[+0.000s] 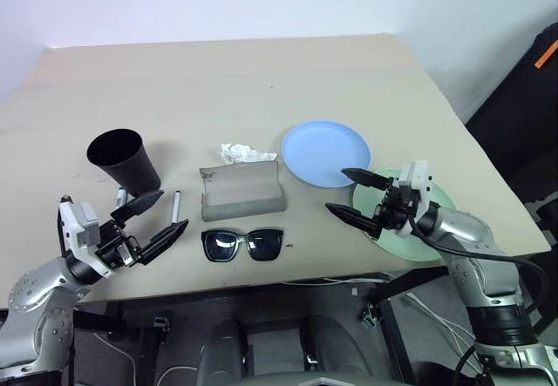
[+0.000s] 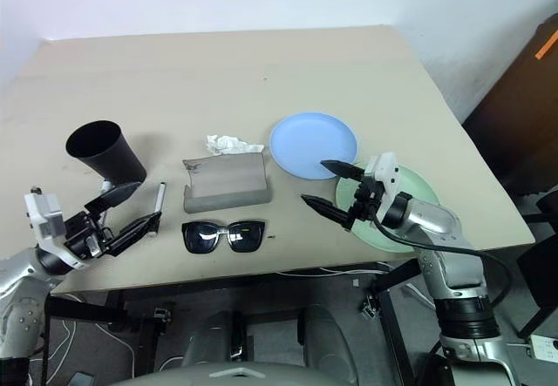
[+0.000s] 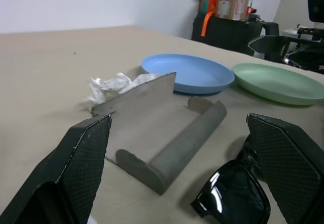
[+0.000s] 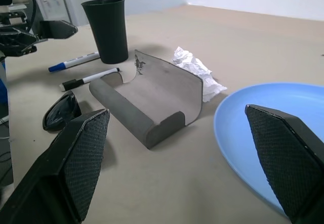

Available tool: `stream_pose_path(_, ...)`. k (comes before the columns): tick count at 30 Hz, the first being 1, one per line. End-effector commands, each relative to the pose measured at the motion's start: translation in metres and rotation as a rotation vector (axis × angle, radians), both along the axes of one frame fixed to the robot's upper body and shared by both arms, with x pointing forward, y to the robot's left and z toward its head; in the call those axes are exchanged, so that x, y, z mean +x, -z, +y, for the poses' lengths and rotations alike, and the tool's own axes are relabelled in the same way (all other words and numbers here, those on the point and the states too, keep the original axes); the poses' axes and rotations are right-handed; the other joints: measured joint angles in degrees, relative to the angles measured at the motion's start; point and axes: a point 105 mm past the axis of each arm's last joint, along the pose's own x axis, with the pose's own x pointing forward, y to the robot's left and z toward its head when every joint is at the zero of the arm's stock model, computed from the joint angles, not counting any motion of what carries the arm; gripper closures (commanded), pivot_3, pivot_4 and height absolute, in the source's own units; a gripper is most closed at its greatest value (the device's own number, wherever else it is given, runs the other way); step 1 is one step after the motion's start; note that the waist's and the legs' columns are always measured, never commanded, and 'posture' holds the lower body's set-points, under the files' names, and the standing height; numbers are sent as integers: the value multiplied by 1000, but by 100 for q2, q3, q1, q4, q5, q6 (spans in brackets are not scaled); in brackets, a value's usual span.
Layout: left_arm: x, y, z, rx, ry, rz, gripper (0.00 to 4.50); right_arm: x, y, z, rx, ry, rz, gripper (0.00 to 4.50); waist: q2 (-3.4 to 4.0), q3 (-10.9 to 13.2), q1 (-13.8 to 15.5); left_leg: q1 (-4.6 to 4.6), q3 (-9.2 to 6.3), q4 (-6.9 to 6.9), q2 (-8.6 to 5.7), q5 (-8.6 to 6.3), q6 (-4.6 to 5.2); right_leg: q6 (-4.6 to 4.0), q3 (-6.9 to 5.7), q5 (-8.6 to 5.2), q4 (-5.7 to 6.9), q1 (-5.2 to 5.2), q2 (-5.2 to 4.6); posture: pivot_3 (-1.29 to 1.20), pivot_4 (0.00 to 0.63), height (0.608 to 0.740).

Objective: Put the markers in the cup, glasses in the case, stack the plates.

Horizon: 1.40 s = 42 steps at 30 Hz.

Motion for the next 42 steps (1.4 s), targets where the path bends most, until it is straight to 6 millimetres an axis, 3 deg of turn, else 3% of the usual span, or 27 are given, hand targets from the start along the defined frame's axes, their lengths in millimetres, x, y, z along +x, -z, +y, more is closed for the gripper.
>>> stream_pose_path(1,2,-2,-5,17,26,-19,20,-1,-9,-6,-1,0,-48,0,0,0,-1,1,-1,0,0,0,0,0,0,0,0,0,1,0,150,726)
stream_pose_path(14,8,-2,-12,20,70,-22,20,-2,-8,-3,-27,-9,11,0,0,0,3,1,1,1,0,0,0,0,0,0,0,2,2,0,150,726)
stream_pose_path(22,14,2,-26,26,131,-11,20,-3,6,-24,-106,48,176,0,-1,0,16,0,-1,6,-1,0,1,0,0,0,0,6,0,0,150,726)
stream_pose_path(31,26,3,-46,9,190,-21,20,-17,24,-39,-341,82,435,0,-1,0,14,1,-10,12,-2,0,2,1,0,0,3,9,2,0,150,726)
stream_pose_path(39,33,7,-52,18,207,-32,20,-21,42,-41,-464,112,501,0,-3,0,18,0,-11,15,-1,0,3,2,0,0,3,9,6,0,150,726)
stream_pose_path(42,34,5,-54,13,211,-39,0,-18,40,-40,-471,120,481,483,-4,0,19,0,-11,21,-2,0,4,2,-1,0,3,12,5,0,150,726)
